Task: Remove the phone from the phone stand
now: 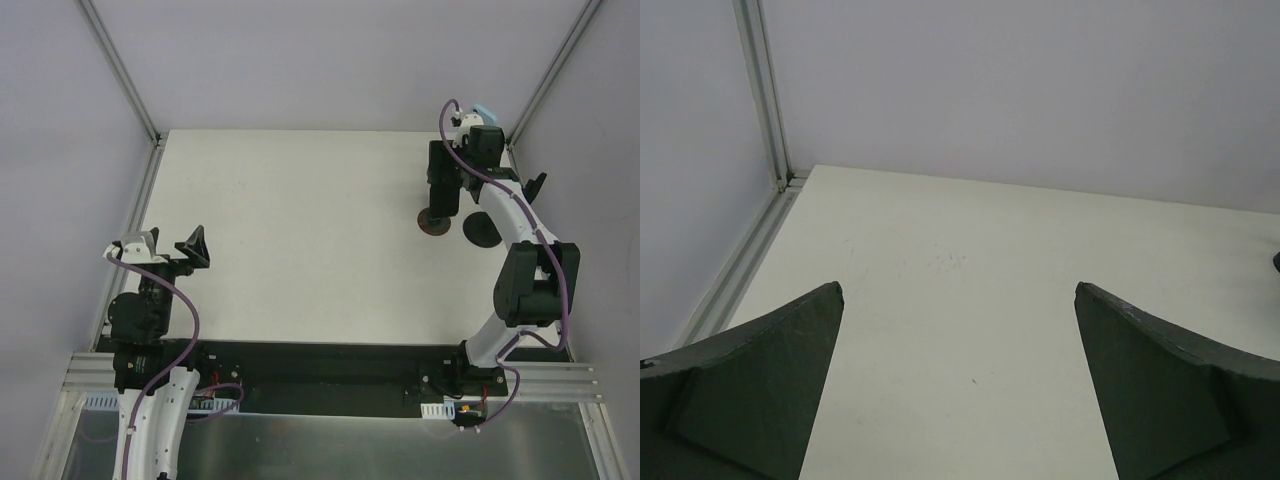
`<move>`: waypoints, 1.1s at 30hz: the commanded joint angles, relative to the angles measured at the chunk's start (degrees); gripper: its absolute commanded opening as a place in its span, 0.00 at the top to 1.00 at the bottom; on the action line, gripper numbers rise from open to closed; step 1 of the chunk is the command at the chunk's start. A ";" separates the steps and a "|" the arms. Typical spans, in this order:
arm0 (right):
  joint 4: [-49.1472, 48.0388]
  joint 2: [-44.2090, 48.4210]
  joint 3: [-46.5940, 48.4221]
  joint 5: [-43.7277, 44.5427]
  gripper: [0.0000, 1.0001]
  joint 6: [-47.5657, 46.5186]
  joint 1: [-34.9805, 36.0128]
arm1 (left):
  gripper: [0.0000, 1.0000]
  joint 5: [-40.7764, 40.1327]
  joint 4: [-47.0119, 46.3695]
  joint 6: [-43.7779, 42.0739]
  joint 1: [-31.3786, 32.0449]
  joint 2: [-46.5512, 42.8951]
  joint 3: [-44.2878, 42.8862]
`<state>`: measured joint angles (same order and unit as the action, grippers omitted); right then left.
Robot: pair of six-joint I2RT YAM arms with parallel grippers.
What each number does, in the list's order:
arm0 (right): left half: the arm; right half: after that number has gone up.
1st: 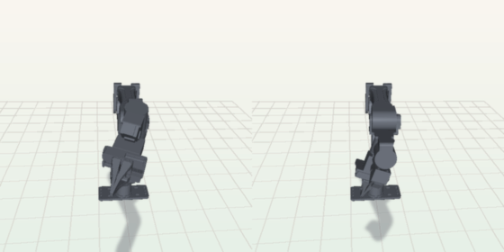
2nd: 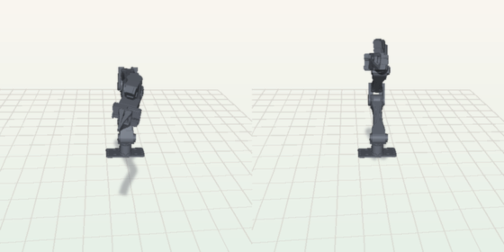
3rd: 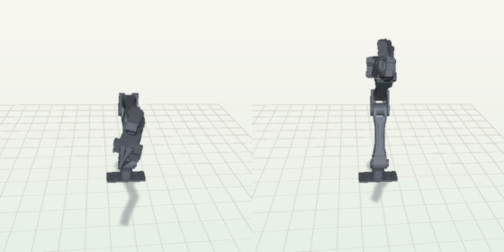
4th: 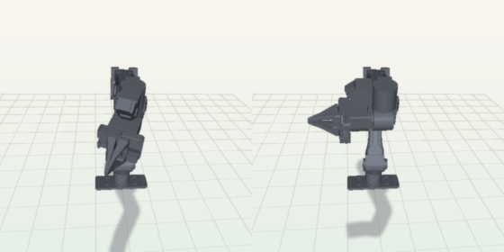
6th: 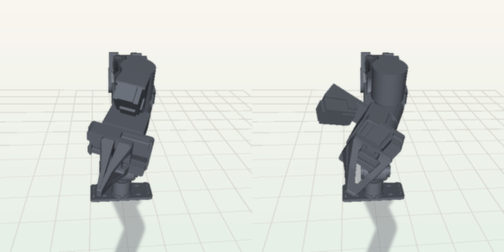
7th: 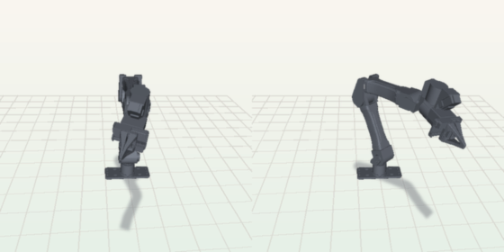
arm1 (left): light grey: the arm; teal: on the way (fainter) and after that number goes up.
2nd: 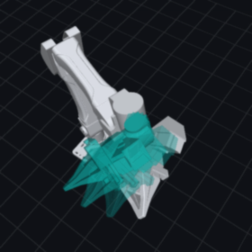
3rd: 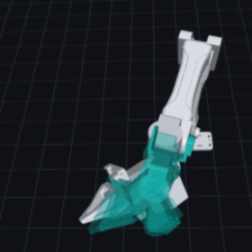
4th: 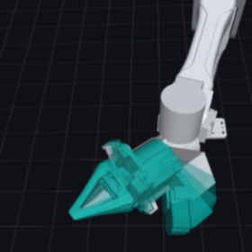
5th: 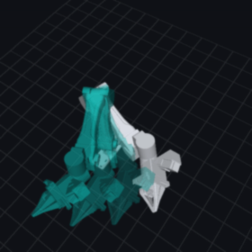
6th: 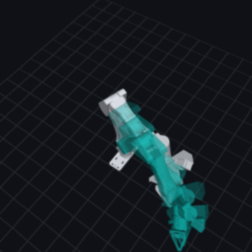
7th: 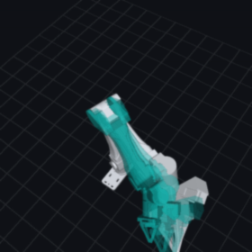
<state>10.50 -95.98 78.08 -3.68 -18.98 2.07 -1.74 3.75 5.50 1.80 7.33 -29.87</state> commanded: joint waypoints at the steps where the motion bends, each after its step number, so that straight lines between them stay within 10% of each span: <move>1: -3.82 -0.87 0.14 -0.01 0.04 -1.85 -0.22 | 0.01 1.03 -1.38 -0.66 -0.13 1.01 -1.77; 8: -4.00 -0.61 -0.74 -2.03 0.06 -2.20 -0.13 | 0.01 1.38 -1.38 -0.93 -0.13 1.46 -1.69; 21: -3.91 5.45 -3.38 -0.10 0.67 -2.37 0.57 | 0.01 4.55 -1.38 0.92 -0.13 4.79 -2.12; 33: -1.89 18.63 -4.78 5.35 0.85 5.70 4.35 | 0.01 16.92 3.37 6.01 -0.13 24.73 -13.37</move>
<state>11.49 -84.53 73.21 -0.54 -18.81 5.45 7.07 6.66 7.53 1.80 27.51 -37.76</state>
